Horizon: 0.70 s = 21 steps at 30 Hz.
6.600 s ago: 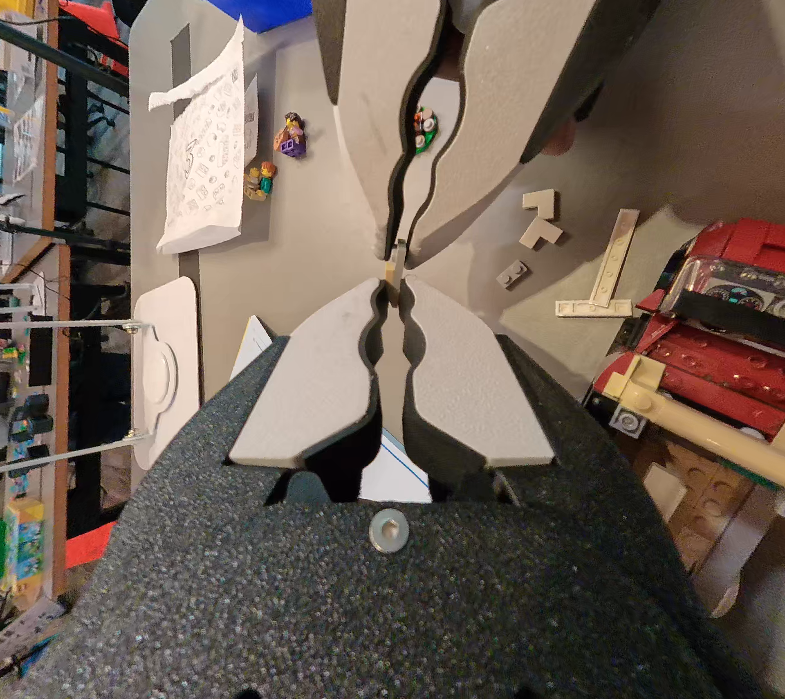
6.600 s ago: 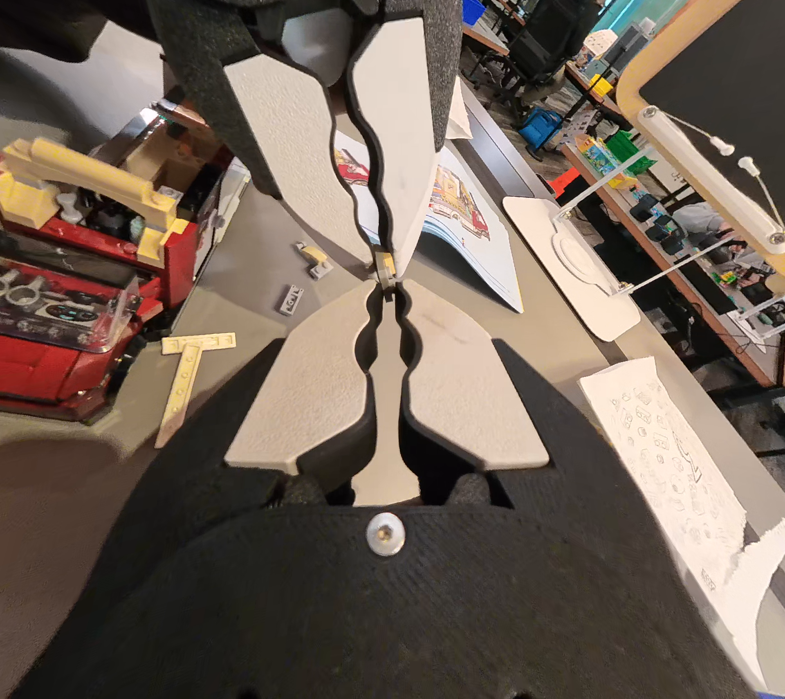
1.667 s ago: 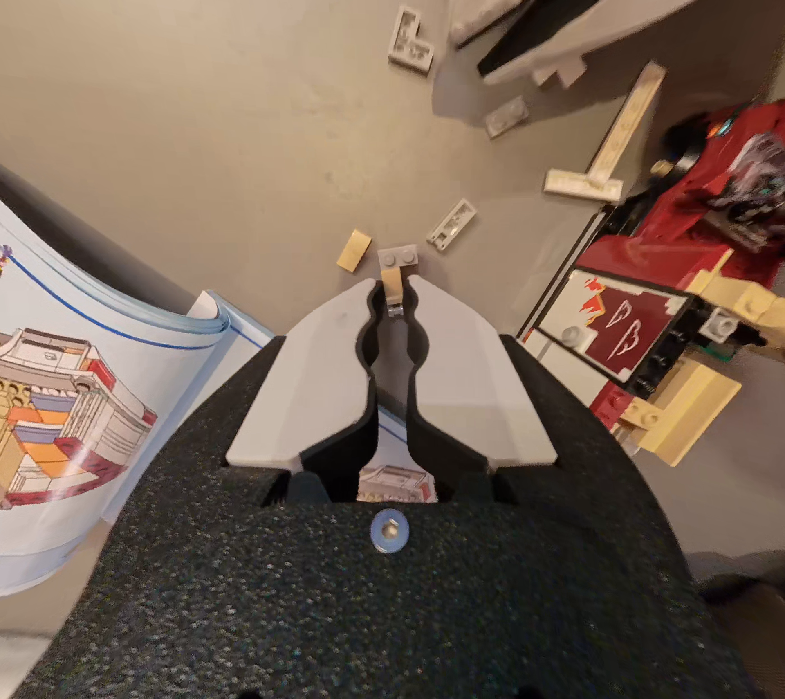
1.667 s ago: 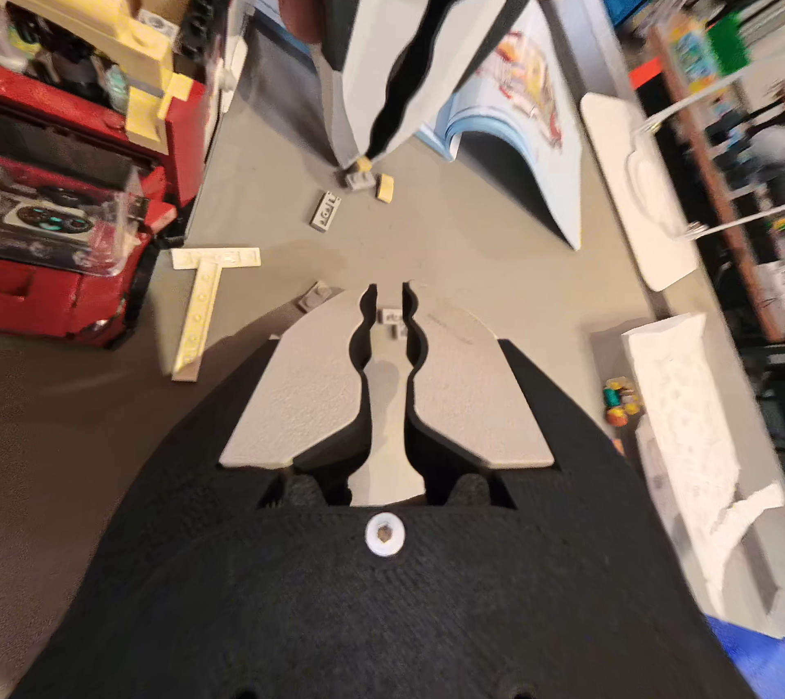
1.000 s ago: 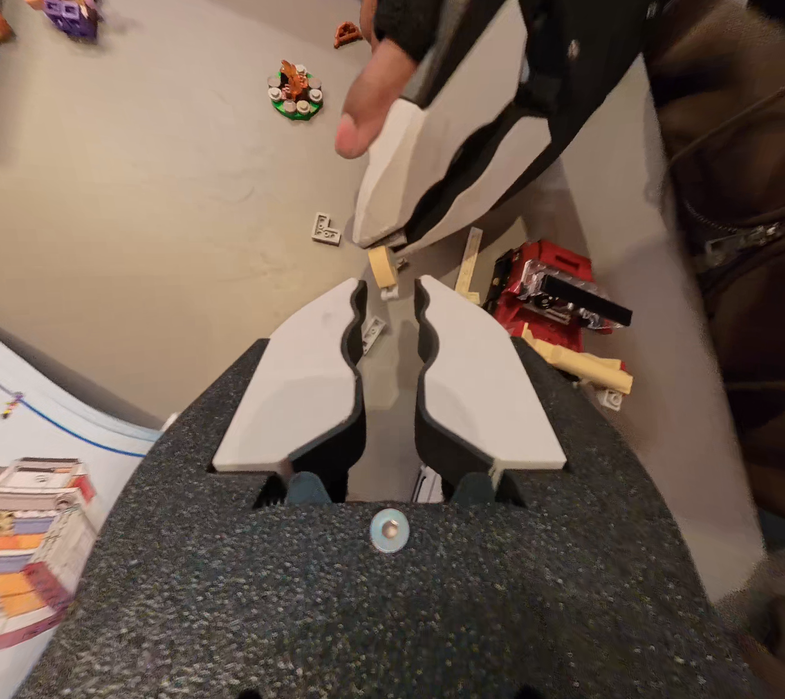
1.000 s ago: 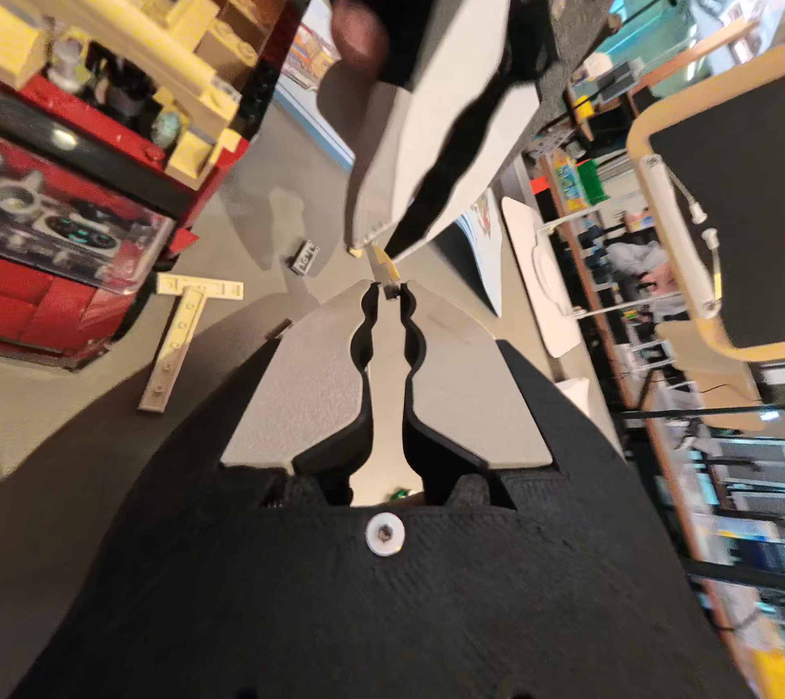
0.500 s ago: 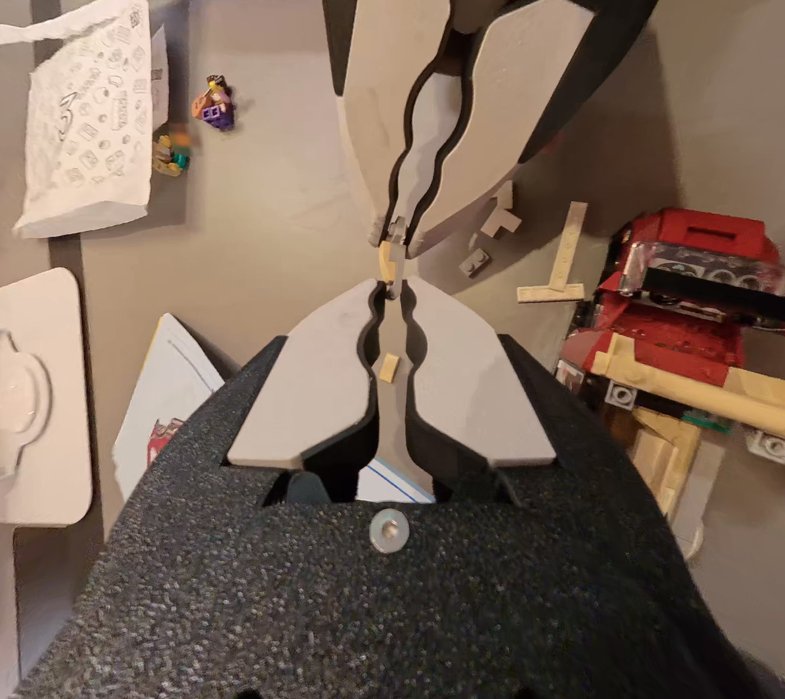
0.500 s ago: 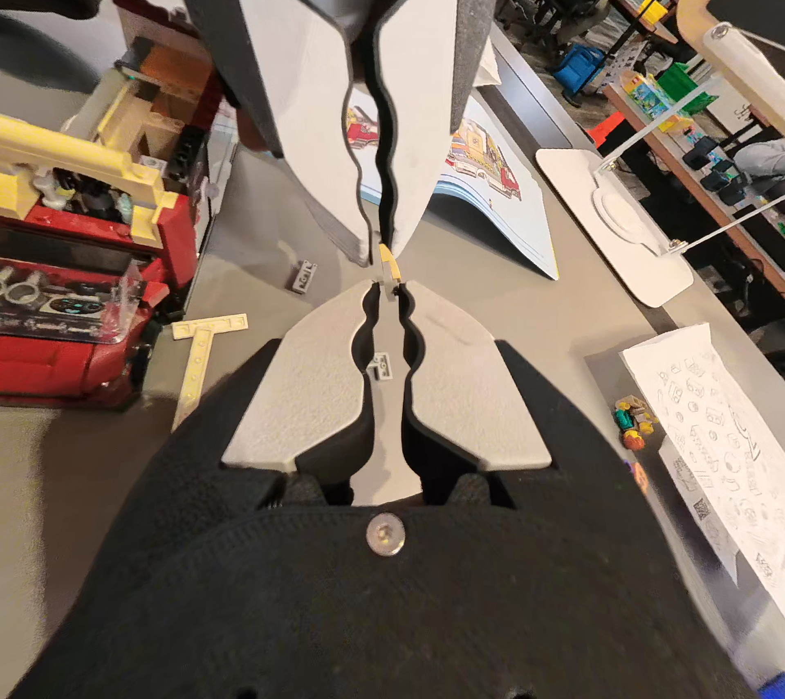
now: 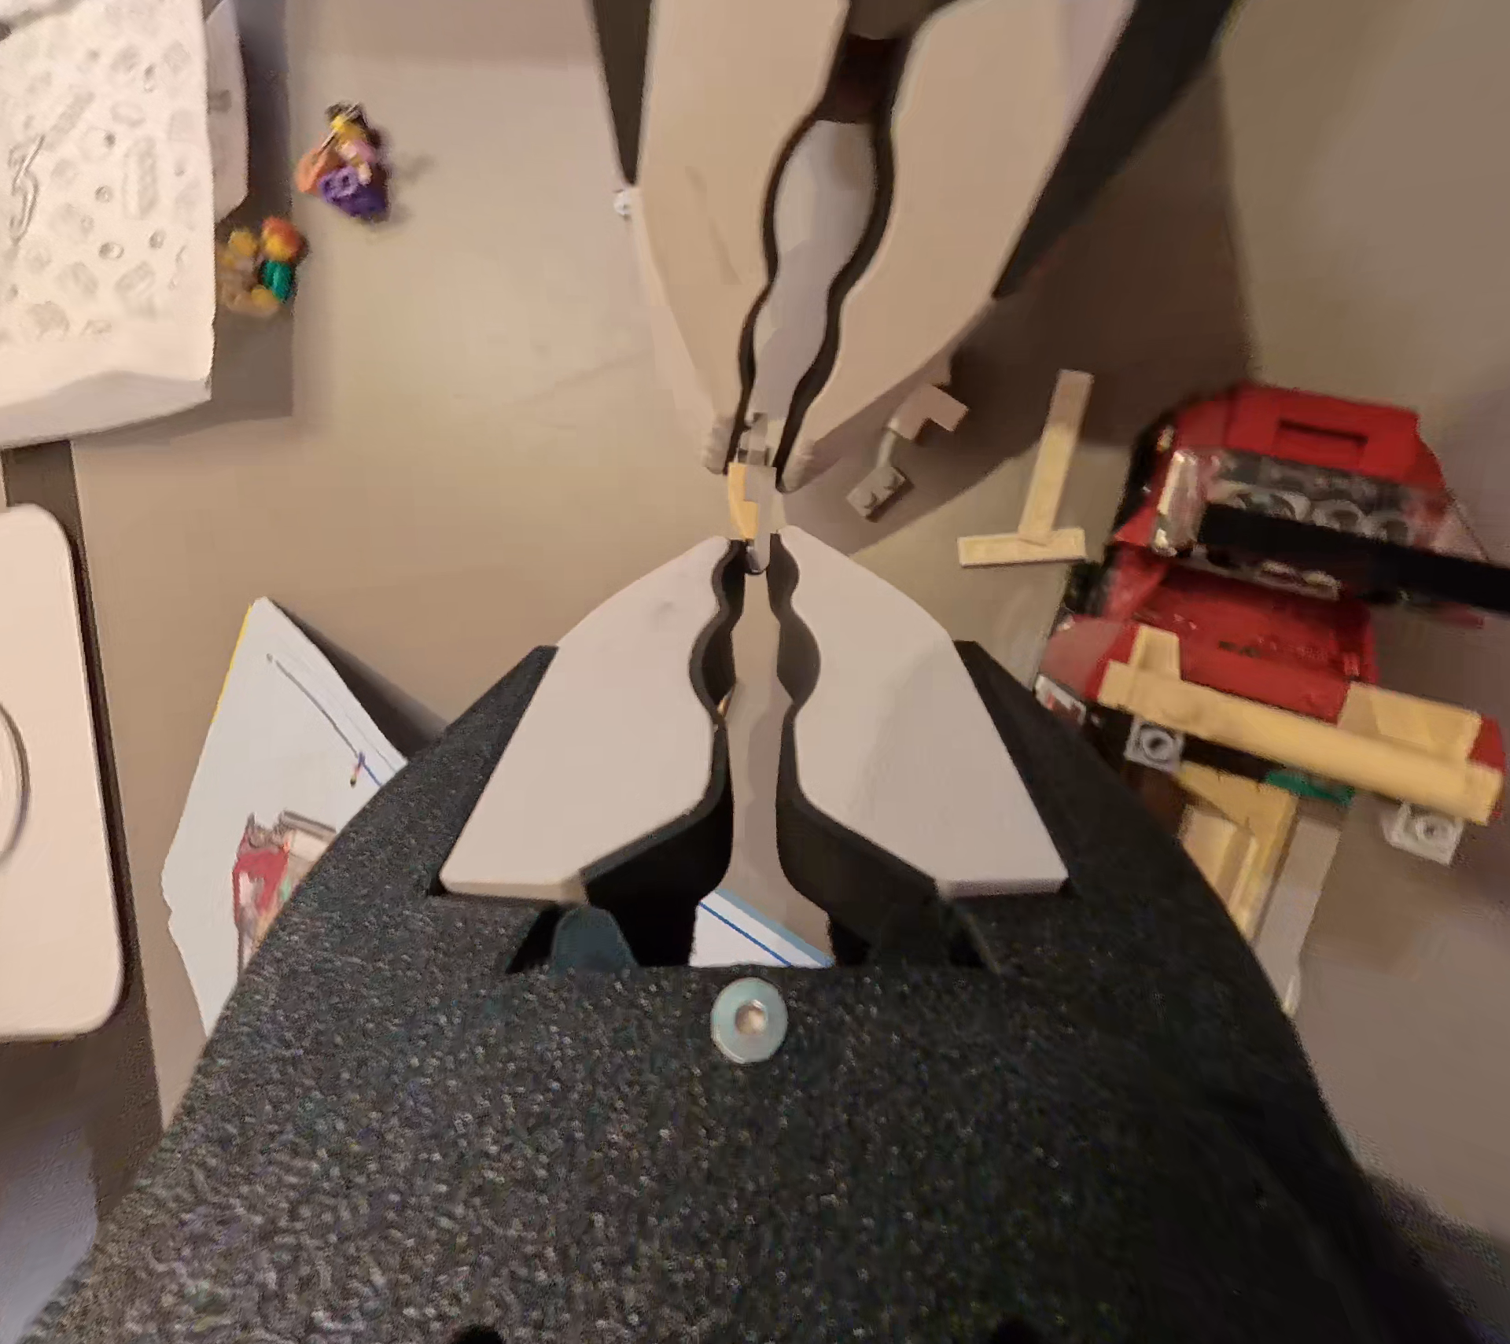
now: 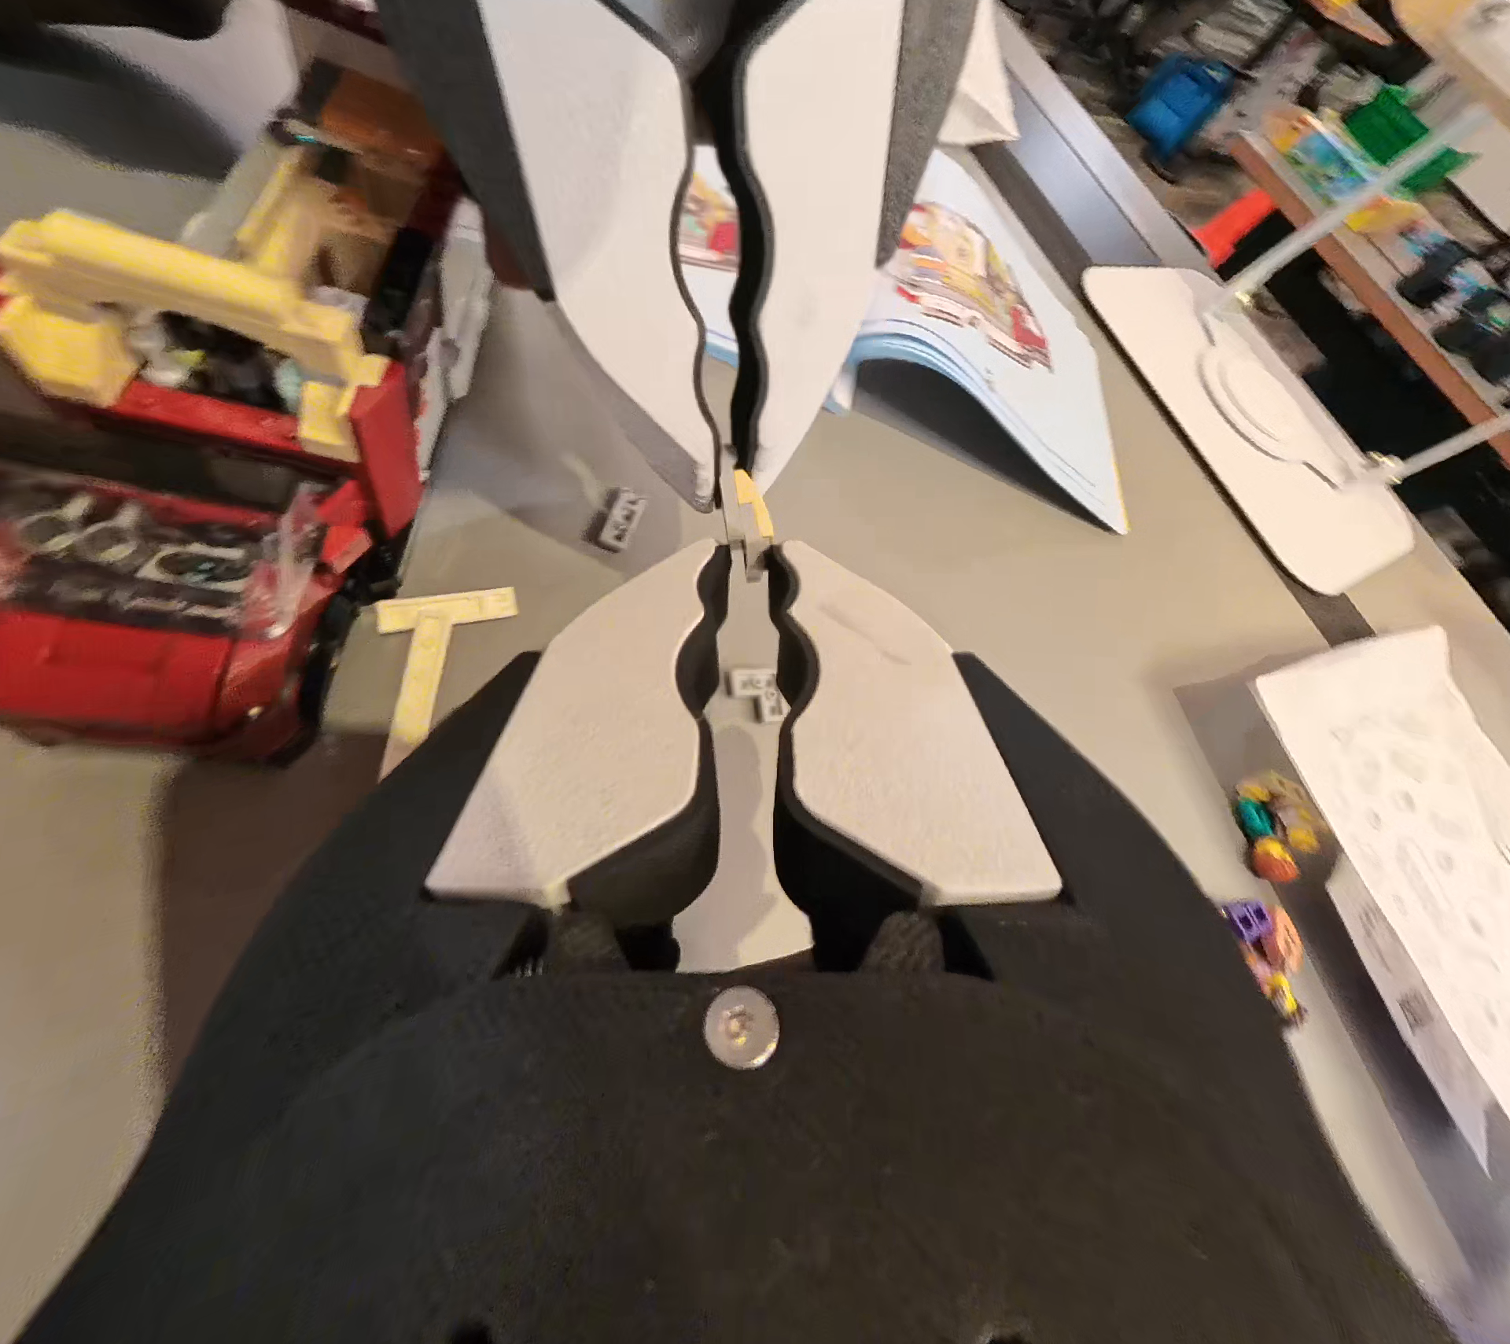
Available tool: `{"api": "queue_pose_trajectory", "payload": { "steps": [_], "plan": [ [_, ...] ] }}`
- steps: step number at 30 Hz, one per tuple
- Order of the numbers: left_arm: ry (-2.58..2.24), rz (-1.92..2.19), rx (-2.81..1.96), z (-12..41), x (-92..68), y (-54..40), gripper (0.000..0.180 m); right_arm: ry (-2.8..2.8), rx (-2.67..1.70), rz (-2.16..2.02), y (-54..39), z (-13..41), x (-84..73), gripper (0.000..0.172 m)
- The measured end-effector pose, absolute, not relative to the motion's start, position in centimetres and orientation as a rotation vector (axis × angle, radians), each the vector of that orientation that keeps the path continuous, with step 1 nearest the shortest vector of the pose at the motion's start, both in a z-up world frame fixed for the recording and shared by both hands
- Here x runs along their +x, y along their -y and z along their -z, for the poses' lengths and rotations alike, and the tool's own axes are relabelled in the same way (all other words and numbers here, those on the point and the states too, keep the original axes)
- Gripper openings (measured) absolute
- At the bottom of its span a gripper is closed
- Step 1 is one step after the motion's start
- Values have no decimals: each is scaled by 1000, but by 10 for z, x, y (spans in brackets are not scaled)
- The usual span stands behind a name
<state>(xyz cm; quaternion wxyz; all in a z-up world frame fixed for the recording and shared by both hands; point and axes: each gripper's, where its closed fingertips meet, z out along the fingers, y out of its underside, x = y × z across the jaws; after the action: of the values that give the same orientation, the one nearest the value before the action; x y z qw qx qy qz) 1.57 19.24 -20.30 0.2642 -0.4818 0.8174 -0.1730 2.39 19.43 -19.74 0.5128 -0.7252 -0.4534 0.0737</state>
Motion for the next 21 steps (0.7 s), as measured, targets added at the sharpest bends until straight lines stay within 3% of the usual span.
{"api": "queue_pose_trajectory", "payload": {
  "steps": [9,21],
  "plan": [
    [-2413,428,-977,209,2,-168,5,1366,-1614,-261,-165,206,8,9],
    [-2412,112,-569,199,5,-164,6,1245,-1746,-637,-157,197,9,9]
  ]
}}
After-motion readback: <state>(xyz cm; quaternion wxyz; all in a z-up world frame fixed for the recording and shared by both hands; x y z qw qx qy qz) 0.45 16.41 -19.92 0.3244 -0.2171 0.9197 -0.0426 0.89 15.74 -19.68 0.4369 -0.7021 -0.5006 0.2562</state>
